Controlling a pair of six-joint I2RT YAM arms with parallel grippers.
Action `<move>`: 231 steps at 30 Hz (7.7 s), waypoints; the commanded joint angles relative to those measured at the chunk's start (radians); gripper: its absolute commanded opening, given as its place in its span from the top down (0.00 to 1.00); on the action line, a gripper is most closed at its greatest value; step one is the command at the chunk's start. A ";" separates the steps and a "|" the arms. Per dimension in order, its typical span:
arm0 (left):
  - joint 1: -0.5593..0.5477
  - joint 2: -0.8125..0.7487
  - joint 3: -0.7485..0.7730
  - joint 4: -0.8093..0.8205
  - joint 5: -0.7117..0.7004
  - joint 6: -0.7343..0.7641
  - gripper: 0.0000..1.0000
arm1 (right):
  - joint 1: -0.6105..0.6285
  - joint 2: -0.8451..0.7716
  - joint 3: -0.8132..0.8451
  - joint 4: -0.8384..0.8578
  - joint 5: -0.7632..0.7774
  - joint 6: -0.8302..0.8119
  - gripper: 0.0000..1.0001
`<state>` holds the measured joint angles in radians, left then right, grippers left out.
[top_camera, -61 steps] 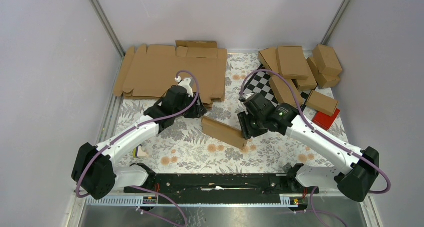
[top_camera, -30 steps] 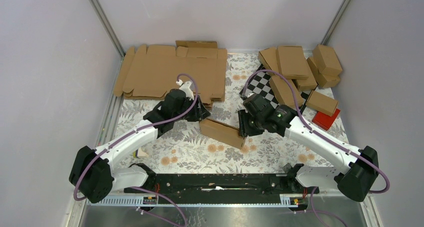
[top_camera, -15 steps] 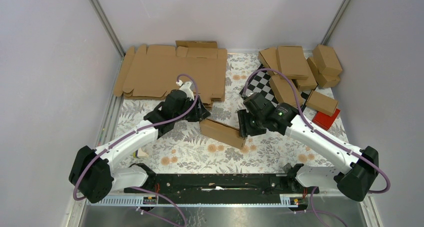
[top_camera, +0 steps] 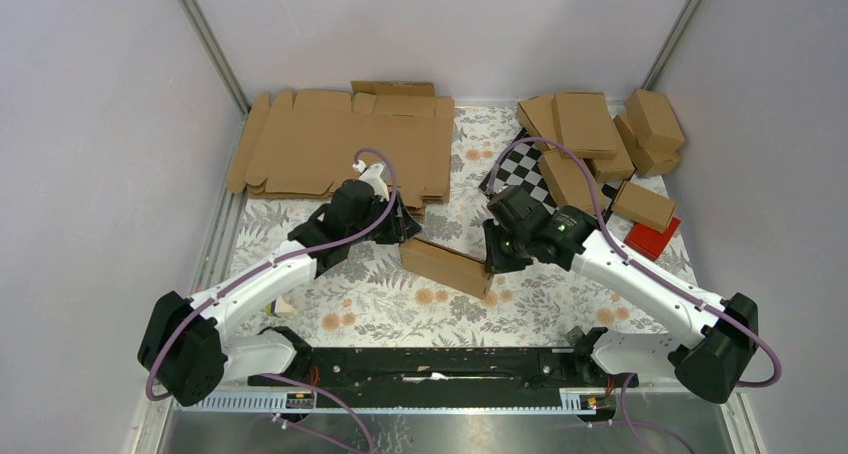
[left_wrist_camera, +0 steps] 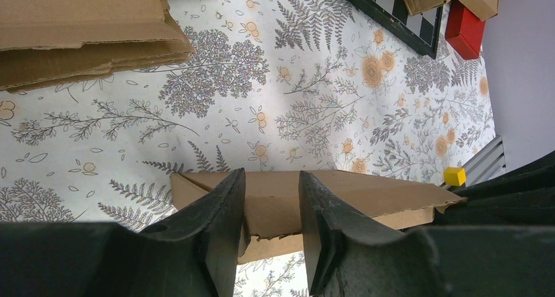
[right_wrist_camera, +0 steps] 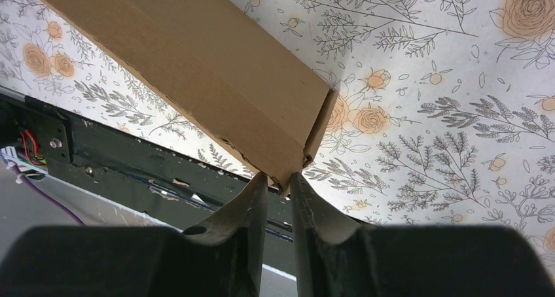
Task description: Fold the paper box
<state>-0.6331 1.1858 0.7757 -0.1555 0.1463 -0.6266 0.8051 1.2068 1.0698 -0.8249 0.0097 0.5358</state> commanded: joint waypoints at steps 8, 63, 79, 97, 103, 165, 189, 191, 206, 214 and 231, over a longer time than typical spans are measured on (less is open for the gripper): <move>-0.016 -0.014 -0.009 0.020 -0.022 -0.010 0.64 | 0.009 -0.022 -0.007 0.054 -0.028 0.119 0.79; -0.050 -0.034 -0.031 0.041 -0.104 -0.034 0.65 | 0.140 -0.098 -0.185 0.115 0.241 0.186 0.98; -0.056 -0.041 -0.043 0.050 -0.116 -0.039 0.66 | 0.180 -0.103 -0.104 0.057 0.272 0.079 0.72; -0.063 -0.037 -0.036 0.048 -0.117 -0.039 0.66 | 0.180 -0.039 0.058 -0.071 0.089 -0.334 0.10; -0.066 -0.038 -0.037 0.048 -0.120 -0.039 0.66 | 0.184 0.039 0.099 -0.047 0.126 -0.480 0.10; -0.071 -0.044 -0.017 0.020 -0.137 -0.035 0.66 | 0.366 0.171 0.103 0.007 0.301 -0.497 0.25; 0.088 -0.220 -0.050 -0.053 -0.024 0.061 0.47 | 0.387 0.192 0.044 0.009 0.457 -0.479 0.61; 0.088 -0.262 -0.099 0.022 0.018 0.065 0.45 | 0.387 0.193 0.043 0.011 0.445 -0.478 0.61; 0.086 -0.273 -0.336 0.540 0.215 0.173 0.49 | 0.378 0.173 0.047 0.024 0.353 -0.494 0.61; 0.081 -0.276 -0.380 0.592 0.245 0.169 0.54 | 0.355 0.182 0.045 0.024 0.322 -0.504 0.61; 0.081 -0.227 -0.378 0.557 0.165 0.188 0.59 | 0.341 0.206 0.047 0.023 0.297 -0.506 0.61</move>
<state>-0.5499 0.9340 0.3847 0.3405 0.2955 -0.4633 1.1576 1.3937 1.1156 -0.8108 0.3721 0.0238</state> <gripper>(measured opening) 0.489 0.419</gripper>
